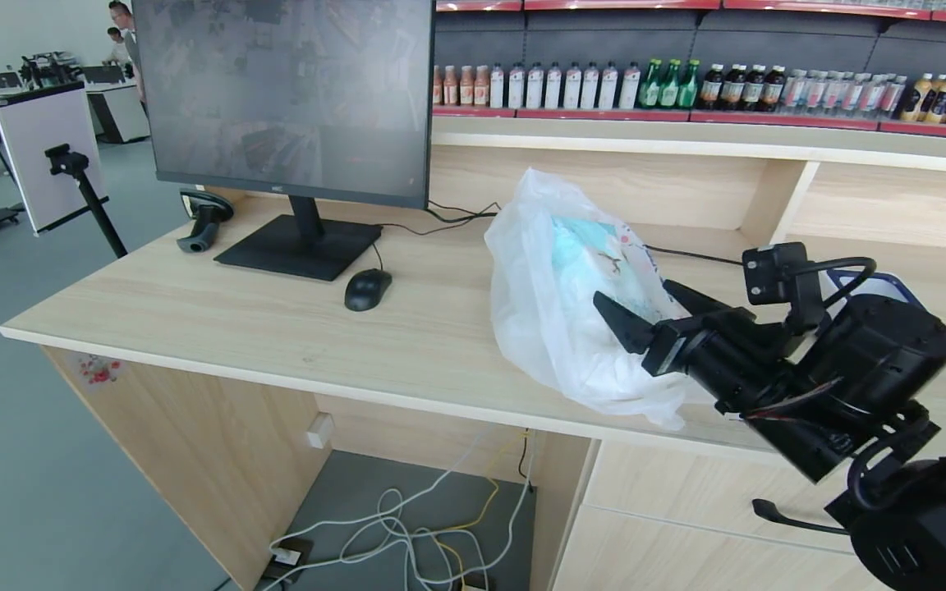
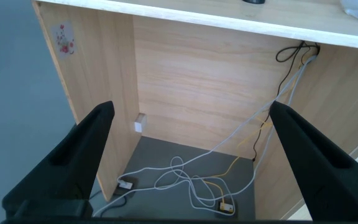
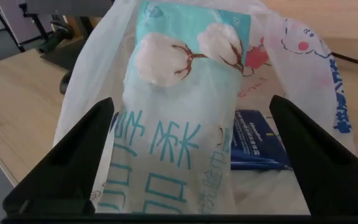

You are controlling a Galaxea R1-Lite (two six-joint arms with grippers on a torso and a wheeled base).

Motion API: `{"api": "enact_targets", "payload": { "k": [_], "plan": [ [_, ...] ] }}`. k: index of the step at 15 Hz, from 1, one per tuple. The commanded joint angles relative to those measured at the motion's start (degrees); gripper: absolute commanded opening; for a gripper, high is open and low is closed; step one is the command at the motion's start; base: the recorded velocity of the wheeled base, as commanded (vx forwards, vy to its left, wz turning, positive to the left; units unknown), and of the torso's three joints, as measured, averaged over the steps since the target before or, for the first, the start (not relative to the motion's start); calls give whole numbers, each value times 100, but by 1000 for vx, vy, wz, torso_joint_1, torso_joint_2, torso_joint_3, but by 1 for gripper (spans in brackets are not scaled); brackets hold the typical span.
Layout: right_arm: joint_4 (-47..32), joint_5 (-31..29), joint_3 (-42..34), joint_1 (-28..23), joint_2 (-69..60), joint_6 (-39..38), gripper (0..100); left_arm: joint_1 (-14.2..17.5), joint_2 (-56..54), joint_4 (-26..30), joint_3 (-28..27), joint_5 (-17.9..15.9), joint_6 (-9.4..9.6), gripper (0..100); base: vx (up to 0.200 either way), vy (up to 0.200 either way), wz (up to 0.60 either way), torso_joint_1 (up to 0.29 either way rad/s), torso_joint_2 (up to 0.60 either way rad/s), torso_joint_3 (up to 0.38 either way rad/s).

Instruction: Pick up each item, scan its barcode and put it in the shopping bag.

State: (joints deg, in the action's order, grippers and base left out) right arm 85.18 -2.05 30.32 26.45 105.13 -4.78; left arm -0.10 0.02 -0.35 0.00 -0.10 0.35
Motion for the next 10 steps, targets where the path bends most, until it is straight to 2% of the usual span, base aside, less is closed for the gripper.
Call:
{"api": "enact_targets", "payload": {
  "k": [1, 2, 3, 4, 7, 9, 10],
  "plan": [
    [482, -120, -958, 35, -485, 153, 100, 1, -2, 0, 0, 1, -9, 100, 0, 0, 0, 0, 0, 0],
    [482, -112, -1432, 35, -836, 170, 100, 1, -2, 0, 0, 10, -9, 100, 0, 0, 0, 0, 0, 0],
    [482, -41, -2461, 35, -1592, 188, 100, 1, -2, 0, 0, 10, -18, 100, 0, 0, 0, 0, 0, 0],
    [482, -15, -2847, 35, -1856, 188, 100, 1, -2, 0, 0, 1, -18, 100, 0, 0, 0, 0, 0, 0],
    [52, -59, -3032, 35, -2928, 188, 100, 1, -2, 9, 0, 1, 0, 100, 0, 0, 0, 0, 0, 0],
    [-1574, -41, -3032, 79, -4211, 399, 100, 1, -2, 27, 0, 1, 0, 100, 0, 0, 0, 0, 0, 0],
    [-2699, -24, -3032, 106, -4967, 408, 100, 1, -2, 27, 0, 1, 9, 100, 0, 0, 0, 0, 0, 0]
  ]
}}
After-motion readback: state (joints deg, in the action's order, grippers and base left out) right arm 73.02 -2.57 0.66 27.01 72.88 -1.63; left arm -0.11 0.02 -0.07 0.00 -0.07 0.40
